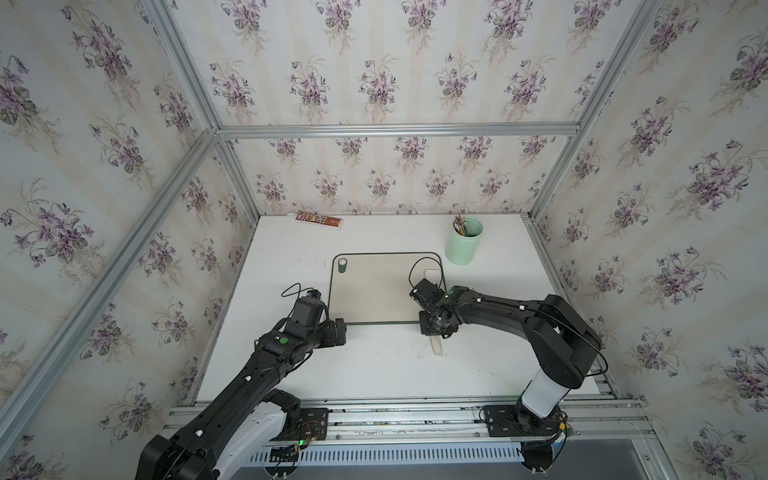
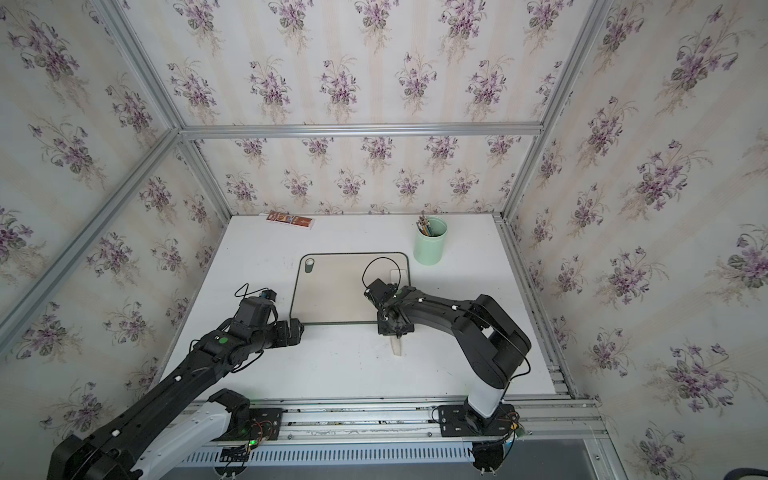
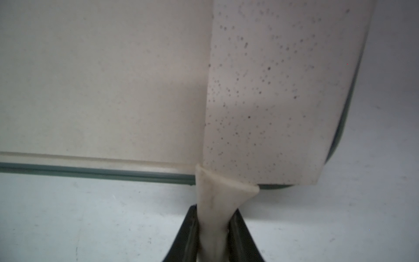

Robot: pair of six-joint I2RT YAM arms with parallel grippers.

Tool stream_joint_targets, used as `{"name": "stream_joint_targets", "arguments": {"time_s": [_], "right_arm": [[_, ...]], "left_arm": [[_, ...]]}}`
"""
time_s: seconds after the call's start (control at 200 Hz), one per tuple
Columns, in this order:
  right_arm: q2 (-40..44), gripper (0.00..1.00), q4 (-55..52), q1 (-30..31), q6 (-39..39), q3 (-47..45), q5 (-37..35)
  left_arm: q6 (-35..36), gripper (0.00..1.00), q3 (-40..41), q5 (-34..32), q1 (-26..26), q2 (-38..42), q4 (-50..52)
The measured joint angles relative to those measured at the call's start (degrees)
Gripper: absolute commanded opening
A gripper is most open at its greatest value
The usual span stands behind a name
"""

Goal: Align the knife with the edge of the cutting board
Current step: Place the knife at the edge of the cutting board.

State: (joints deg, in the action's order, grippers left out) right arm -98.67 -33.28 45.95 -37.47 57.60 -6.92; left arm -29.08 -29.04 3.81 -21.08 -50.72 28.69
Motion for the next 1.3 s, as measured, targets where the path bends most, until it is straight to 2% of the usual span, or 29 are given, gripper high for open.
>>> {"name": "stream_joint_targets", "arguments": {"time_s": [1.299], "right_arm": [[1.2,0.07,-0.9,0.7,0.0,-1.2,-0.4]], "left_arm": [[0.0,0.99,0.0,0.0,0.0,-0.3,0.0]]}}
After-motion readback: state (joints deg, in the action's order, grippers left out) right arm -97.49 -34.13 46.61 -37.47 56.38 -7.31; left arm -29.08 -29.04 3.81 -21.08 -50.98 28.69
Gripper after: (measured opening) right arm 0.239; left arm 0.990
